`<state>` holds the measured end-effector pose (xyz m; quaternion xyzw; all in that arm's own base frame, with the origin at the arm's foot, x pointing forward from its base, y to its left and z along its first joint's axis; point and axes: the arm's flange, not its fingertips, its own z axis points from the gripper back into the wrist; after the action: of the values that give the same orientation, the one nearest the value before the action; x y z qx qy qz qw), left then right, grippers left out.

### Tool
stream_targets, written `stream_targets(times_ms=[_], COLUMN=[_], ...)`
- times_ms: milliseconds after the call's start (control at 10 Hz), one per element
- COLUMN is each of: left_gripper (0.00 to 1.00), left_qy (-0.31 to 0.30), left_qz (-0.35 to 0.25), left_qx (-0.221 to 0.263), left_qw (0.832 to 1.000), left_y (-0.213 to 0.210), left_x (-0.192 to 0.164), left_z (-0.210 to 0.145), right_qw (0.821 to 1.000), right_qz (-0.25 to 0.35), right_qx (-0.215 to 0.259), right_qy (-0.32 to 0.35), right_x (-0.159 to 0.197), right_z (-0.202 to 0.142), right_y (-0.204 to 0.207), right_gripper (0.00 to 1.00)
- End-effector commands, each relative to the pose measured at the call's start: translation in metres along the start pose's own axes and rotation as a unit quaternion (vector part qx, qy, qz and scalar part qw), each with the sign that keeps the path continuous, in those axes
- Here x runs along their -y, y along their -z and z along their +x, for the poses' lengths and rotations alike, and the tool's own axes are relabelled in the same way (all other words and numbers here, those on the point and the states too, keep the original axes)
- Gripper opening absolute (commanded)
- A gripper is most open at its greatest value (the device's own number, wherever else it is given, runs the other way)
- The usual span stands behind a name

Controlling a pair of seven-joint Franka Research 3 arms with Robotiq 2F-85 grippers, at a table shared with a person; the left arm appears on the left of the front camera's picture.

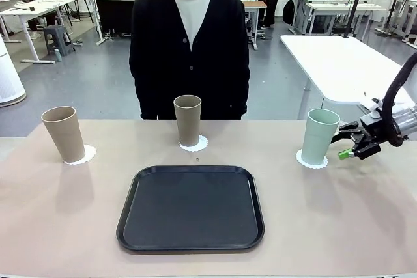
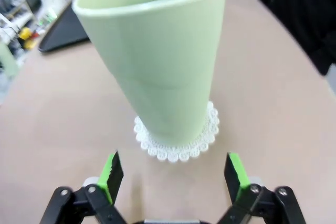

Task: Place coasters on the table and set cups on them.
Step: Take one Reusable plastic cup from the Flat Tray and place it on a coaster set by the human.

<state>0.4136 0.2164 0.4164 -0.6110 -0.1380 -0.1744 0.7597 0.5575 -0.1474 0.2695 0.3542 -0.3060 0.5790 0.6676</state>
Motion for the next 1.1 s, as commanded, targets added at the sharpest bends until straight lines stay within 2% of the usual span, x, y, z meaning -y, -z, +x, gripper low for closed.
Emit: stream_targets(times_ms=[0,100,300,500,600,700,1000], left_gripper=[1.00,1.00,1.00,1.00,1.00,1.00,1.00], left_qy=[0.000,0.000,0.000,0.000,0.000,0.000,0.000], left_qz=[0.001,0.001,0.001,0.001,0.001,0.001,0.001], left_qx=[0.003,0.003,0.003,0.003,0.003,0.003,0.003], left_qw=[1.000,1.000,1.000,1.000,1.000,1.000,1.000], left_y=[0.000,0.000,0.000,0.000,0.000,0.000,0.000], left_x=[0.002,0.002,0.002,0.002,0.002,0.002,0.002], left_z=[-0.001,-0.001,-0.001,-0.001,-0.001,-0.001,-0.001], right_qw=[0.999,0.996,0.980,0.955,0.942,0.935,0.873], right_qz=[-0.019,-0.051,-0.109,-0.142,-0.143,-0.160,-0.236], right_qx=[-0.042,-0.071,-0.156,-0.241,-0.270,-0.274,-0.357], right_qy=[0.019,0.016,0.060,0.099,0.136,0.158,0.234], right_x=[-0.027,-0.056,-0.100,-0.131,-0.145,-0.153,-0.167], right_z=[0.032,0.061,0.116,0.165,0.191,0.213,0.263], right_y=[-0.024,-0.040,-0.054,-0.057,-0.057,-0.051,-0.031], right_gripper=[1.00,1.00,1.00,1.00,1.00,1.00,1.00])
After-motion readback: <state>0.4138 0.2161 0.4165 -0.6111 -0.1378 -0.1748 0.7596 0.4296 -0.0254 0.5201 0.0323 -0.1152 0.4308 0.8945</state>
